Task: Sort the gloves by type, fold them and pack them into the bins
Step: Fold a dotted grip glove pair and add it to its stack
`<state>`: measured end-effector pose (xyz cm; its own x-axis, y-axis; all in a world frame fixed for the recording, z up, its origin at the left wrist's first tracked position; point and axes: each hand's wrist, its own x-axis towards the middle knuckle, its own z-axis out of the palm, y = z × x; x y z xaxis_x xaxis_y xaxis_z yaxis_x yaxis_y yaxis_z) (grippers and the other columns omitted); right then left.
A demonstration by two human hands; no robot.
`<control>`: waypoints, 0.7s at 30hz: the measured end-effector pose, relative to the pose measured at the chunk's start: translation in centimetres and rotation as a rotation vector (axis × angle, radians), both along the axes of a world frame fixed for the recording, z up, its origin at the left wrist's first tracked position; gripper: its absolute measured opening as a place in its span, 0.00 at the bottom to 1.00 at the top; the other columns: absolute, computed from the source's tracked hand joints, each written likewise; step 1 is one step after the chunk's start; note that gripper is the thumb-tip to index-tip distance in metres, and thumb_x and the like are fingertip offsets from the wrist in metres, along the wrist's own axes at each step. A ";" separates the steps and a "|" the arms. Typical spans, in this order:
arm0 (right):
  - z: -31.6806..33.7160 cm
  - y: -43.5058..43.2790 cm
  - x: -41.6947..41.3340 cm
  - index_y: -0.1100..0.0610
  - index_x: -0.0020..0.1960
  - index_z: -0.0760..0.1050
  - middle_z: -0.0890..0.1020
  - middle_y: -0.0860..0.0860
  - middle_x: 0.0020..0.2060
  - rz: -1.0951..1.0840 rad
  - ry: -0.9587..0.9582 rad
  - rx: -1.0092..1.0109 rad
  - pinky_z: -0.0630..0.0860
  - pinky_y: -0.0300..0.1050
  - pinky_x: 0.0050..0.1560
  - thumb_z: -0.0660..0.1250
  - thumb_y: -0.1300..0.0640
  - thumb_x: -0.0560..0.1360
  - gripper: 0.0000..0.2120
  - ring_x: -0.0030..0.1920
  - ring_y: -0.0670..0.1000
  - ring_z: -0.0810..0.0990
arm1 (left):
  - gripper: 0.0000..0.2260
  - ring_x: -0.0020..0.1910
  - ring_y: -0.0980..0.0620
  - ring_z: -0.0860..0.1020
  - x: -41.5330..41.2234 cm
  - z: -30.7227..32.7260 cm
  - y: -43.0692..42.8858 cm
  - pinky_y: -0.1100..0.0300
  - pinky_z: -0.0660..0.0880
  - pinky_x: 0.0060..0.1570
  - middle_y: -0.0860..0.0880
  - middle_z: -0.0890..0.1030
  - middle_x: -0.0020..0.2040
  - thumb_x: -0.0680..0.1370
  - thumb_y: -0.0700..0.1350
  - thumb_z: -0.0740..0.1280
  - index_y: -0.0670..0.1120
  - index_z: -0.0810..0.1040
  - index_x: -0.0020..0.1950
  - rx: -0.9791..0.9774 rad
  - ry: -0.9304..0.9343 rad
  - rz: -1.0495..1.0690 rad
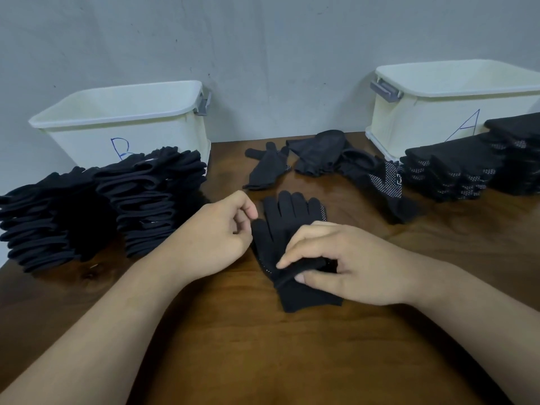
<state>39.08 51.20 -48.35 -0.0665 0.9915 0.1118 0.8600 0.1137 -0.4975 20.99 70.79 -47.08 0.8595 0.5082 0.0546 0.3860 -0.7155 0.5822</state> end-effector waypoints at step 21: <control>0.6 -0.3 0.8 0.40 0.65 0.85 0.82 0.32 0.63 -0.029 0.115 -0.030 0.76 0.45 0.71 0.74 0.52 0.81 0.14 0.69 0.34 0.76 | 0.13 0.46 0.58 0.78 -0.4 -0.3 1.3 0.63 0.73 0.47 0.57 0.79 0.48 0.79 0.40 0.72 0.59 0.75 0.50 0.033 -0.018 -0.080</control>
<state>39.83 50.87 -47.71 -0.0260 0.9958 0.0873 0.7997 0.0732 -0.5959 20.63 72.10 -47.42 0.8958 0.4360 0.0860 0.3168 -0.7622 0.5645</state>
